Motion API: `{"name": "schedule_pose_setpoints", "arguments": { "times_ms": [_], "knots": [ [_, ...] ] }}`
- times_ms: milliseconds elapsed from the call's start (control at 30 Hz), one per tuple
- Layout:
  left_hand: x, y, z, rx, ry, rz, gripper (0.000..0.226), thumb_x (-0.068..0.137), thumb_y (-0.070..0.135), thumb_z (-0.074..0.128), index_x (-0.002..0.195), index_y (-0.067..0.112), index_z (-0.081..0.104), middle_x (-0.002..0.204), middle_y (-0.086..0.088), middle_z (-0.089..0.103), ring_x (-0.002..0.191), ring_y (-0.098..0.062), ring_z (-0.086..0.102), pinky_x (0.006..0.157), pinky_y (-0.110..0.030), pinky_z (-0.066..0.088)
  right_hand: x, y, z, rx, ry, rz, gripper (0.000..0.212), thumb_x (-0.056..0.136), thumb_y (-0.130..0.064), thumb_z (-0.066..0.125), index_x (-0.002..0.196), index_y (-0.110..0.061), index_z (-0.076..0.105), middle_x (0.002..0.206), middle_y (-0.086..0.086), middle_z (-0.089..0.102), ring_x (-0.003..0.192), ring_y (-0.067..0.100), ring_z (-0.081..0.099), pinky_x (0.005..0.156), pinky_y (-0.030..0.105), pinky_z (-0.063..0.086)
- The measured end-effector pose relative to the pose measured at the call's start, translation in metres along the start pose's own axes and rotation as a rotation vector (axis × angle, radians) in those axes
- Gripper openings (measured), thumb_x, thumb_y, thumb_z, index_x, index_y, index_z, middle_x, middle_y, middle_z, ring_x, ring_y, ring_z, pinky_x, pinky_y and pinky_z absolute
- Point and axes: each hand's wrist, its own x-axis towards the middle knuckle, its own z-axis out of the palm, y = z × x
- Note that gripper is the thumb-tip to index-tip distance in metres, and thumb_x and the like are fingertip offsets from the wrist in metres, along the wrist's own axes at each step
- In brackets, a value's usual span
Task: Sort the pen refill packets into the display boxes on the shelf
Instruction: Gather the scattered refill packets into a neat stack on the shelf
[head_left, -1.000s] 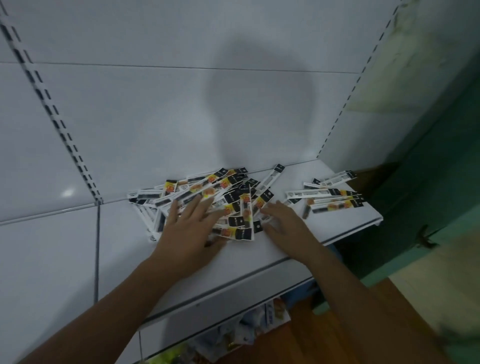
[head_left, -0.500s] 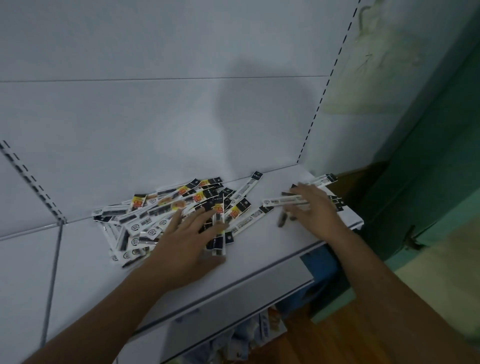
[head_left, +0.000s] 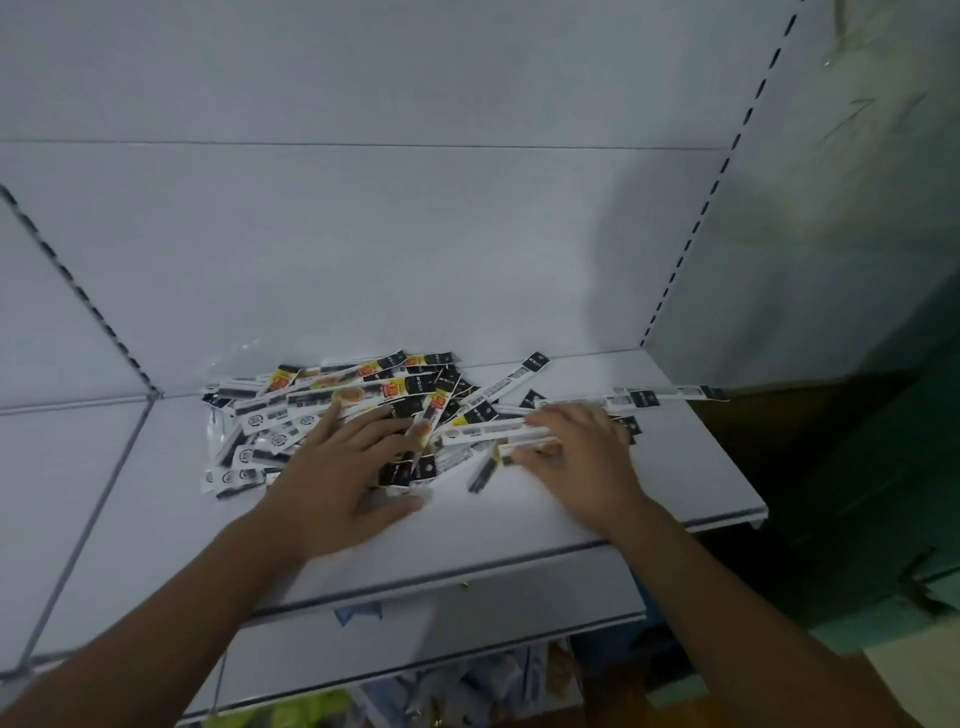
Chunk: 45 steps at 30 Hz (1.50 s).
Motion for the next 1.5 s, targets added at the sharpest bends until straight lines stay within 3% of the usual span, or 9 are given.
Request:
{"name": "schedule_pose_setpoints", "arguments": {
  "times_ms": [200,333,400,533,633,767,1033,1333,1500],
  "knots": [
    [0.006,0.007,0.002,-0.089,0.137,-0.068,0.025,0.097,0.038,0.055,0.121,0.033,0.057,0.147,0.021,0.054,0.149,-0.008,0.041,0.129,-0.059,0.01,0.014,-0.037,0.016,0.086,-0.055,-0.029,0.056,0.085,-0.071,0.065,0.131,-0.039,0.062,0.139,-0.013,0.054,0.136,0.017,0.038,0.111,0.041,0.025],
    [0.0,0.004,0.001,-0.119,0.184,-0.097,0.033,0.096,0.026,0.048,0.127,0.033,0.058,0.146,0.015,0.058,0.149,-0.011,0.042,0.128,-0.061,0.011,0.014,-0.019,-0.003,0.437,-0.167,-0.086,0.05,0.092,-0.047,0.074,0.139,-0.032,0.062,0.159,-0.006,0.041,0.153,0.012,0.021,0.121,0.031,0.017],
    [-0.004,0.001,0.0,-0.122,0.185,-0.11,0.042,0.09,0.024,0.05,0.13,0.033,0.059,0.146,0.012,0.058,0.147,-0.012,0.044,0.128,-0.06,0.011,0.018,0.006,-0.024,0.493,-0.144,-0.117,0.042,0.095,-0.033,0.074,0.136,-0.03,0.065,0.153,-0.008,0.045,0.146,0.006,0.032,0.119,0.022,0.021],
    [-0.007,0.003,-0.005,-0.065,0.192,-0.11,0.044,0.099,0.053,0.052,0.139,0.035,0.056,0.15,0.009,0.054,0.149,-0.016,0.042,0.127,-0.063,0.014,0.044,0.099,-0.06,0.173,0.087,0.108,0.037,0.096,-0.017,0.069,0.133,-0.02,0.066,0.142,0.007,0.058,0.135,0.029,0.052,0.116,0.042,0.038],
    [-0.005,0.017,-0.005,-0.012,0.149,-0.119,0.065,0.096,0.076,0.044,0.15,0.04,0.047,0.158,0.011,0.045,0.153,-0.015,0.034,0.127,-0.064,0.014,0.045,0.146,-0.069,-0.008,-0.099,0.331,0.046,0.104,-0.031,0.055,0.149,-0.021,0.051,0.157,0.012,0.046,0.145,0.035,0.04,0.119,0.044,0.032],
    [0.005,0.034,0.003,0.035,0.043,-0.186,0.085,0.088,0.092,0.033,0.16,0.047,0.026,0.17,0.01,0.026,0.161,-0.019,0.014,0.128,-0.062,0.008,0.034,0.136,-0.054,-0.062,-0.258,0.221,0.056,0.112,-0.044,0.03,0.163,-0.02,0.03,0.174,0.004,0.01,0.161,0.029,0.0,0.129,0.046,0.004],
    [0.022,0.028,0.014,0.063,0.047,-0.231,0.085,0.089,0.092,0.026,0.159,0.044,0.032,0.171,0.007,0.027,0.161,-0.02,0.011,0.129,-0.058,0.003,0.036,0.038,-0.016,-0.081,-0.308,0.041,0.089,0.095,-0.072,0.003,0.163,-0.018,0.025,0.174,0.007,0.003,0.16,0.023,-0.008,0.129,0.052,0.004],
    [0.02,0.01,0.0,-0.192,0.189,-0.034,0.059,0.099,0.048,0.051,0.156,0.033,0.043,0.166,0.004,0.035,0.158,-0.018,0.024,0.127,-0.063,0.013,0.028,-0.01,0.004,0.272,-0.124,-0.021,0.072,0.099,-0.069,0.039,0.158,-0.029,0.037,0.169,-0.002,0.029,0.159,0.019,0.014,0.128,0.055,0.017],
    [-0.025,-0.021,-0.023,-0.041,0.231,-0.111,0.082,0.089,0.083,0.05,0.156,0.035,0.042,0.167,0.005,0.034,0.158,-0.022,0.025,0.123,-0.067,0.022,0.018,0.004,-0.025,0.021,-0.315,-0.277,0.108,0.073,-0.087,0.065,0.16,-0.055,0.009,0.171,-0.022,-0.01,0.156,0.005,-0.02,0.124,0.04,-0.01]
  ]
}}
